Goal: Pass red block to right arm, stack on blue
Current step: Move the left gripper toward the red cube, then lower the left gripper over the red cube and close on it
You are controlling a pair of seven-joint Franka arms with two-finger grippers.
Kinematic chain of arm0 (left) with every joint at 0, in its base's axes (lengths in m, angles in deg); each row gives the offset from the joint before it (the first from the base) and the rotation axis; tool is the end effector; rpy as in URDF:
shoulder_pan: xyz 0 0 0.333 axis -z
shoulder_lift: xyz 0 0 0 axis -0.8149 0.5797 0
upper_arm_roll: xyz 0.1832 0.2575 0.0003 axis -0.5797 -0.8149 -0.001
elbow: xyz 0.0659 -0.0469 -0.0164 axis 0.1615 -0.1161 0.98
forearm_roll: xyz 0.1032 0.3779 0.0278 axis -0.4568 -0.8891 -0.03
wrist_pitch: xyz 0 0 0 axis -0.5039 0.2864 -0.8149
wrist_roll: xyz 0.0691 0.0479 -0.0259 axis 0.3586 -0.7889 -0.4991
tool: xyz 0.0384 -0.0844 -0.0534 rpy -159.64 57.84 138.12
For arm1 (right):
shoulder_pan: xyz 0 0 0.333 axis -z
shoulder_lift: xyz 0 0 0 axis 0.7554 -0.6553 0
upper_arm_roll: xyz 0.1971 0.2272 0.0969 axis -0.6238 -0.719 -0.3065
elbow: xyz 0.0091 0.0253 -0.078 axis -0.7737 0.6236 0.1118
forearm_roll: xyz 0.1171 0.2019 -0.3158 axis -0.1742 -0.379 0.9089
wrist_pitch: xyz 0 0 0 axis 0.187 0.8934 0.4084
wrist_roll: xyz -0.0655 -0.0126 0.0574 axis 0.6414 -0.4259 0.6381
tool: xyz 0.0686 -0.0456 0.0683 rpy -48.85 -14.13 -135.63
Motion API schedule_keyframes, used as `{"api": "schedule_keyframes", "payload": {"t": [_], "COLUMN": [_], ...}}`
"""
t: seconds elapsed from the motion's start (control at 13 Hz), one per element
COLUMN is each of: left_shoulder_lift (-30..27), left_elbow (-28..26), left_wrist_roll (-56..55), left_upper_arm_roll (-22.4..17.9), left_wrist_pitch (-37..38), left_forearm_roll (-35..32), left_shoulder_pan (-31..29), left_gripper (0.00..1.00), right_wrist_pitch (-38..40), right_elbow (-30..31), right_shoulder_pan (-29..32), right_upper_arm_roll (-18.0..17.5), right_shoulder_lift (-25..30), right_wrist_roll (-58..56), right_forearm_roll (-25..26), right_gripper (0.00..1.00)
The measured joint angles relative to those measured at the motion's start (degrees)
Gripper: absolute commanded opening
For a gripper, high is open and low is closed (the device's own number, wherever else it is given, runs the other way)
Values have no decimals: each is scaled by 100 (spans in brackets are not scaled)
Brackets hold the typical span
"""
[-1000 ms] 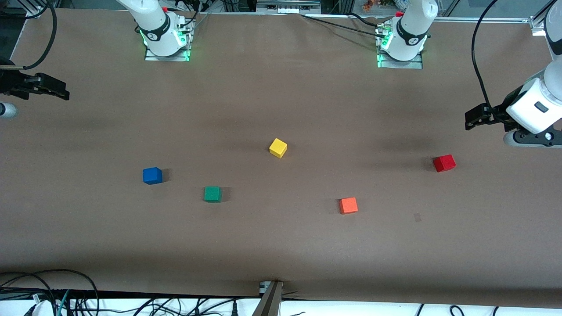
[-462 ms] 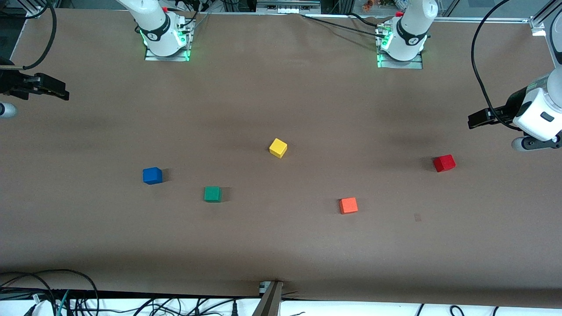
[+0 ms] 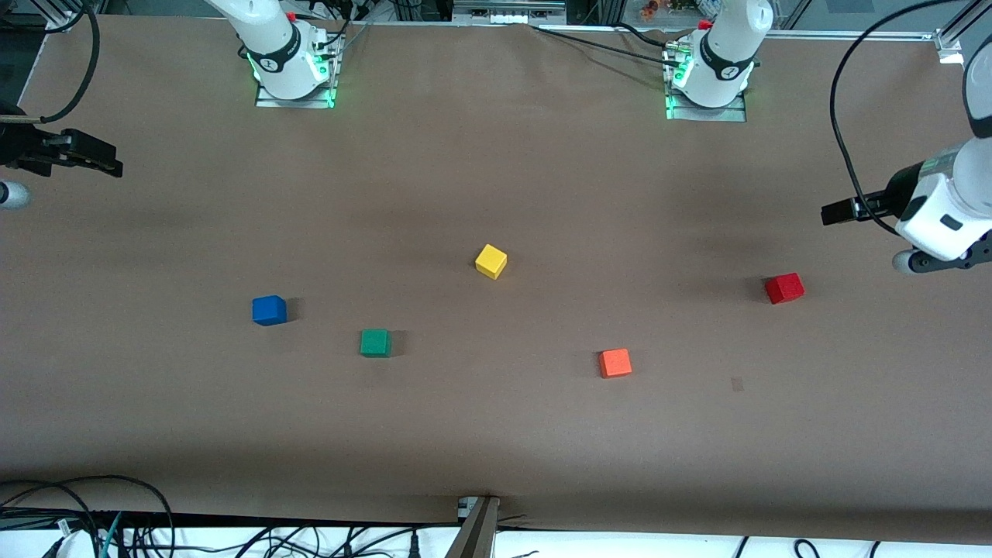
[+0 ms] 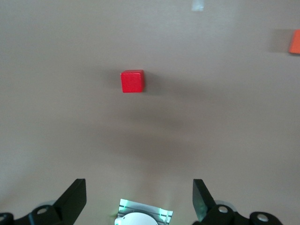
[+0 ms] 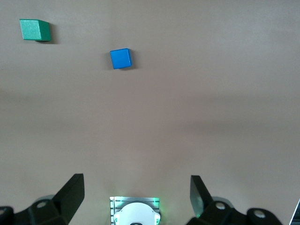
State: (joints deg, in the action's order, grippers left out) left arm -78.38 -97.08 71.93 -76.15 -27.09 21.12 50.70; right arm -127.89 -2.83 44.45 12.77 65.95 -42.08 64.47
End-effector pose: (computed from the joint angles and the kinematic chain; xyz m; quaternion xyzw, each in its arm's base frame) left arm 0.5899 0.0232 0.5115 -0.9839 -0.1025 0.1430 0.0327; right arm 0.5626 -0.0142 0.6165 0.9955 0.0080 -0.0924 0.0174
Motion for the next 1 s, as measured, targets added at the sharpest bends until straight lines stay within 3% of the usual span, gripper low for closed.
{"api": "schedule_keyframes", "payload": {"t": [0.46, 1.0], "left_shoulder_lift": [889, 1002], "left_elbow": [-442, -2152], "left_wrist_roll": [295, 758], "left_upper_arm_roll": [-4, -9], "left_wrist_pitch": [-1397, -3795], "left_forearm_roll": [-17, -92], "left_shoulder_pan": [-256, -567], "left_gripper": [100, 100], "right_wrist_pitch": [0, 0], "right_elbow": [-5, -12], "right_shoulder_pan": [0, 1], "right_upper_arm_roll": [1, 1], "right_shoulder_lift": [-6, -13], "right_wrist_roll": [0, 0], "right_forearm_roll": [-31, -38], "right_gripper": [100, 100]}}
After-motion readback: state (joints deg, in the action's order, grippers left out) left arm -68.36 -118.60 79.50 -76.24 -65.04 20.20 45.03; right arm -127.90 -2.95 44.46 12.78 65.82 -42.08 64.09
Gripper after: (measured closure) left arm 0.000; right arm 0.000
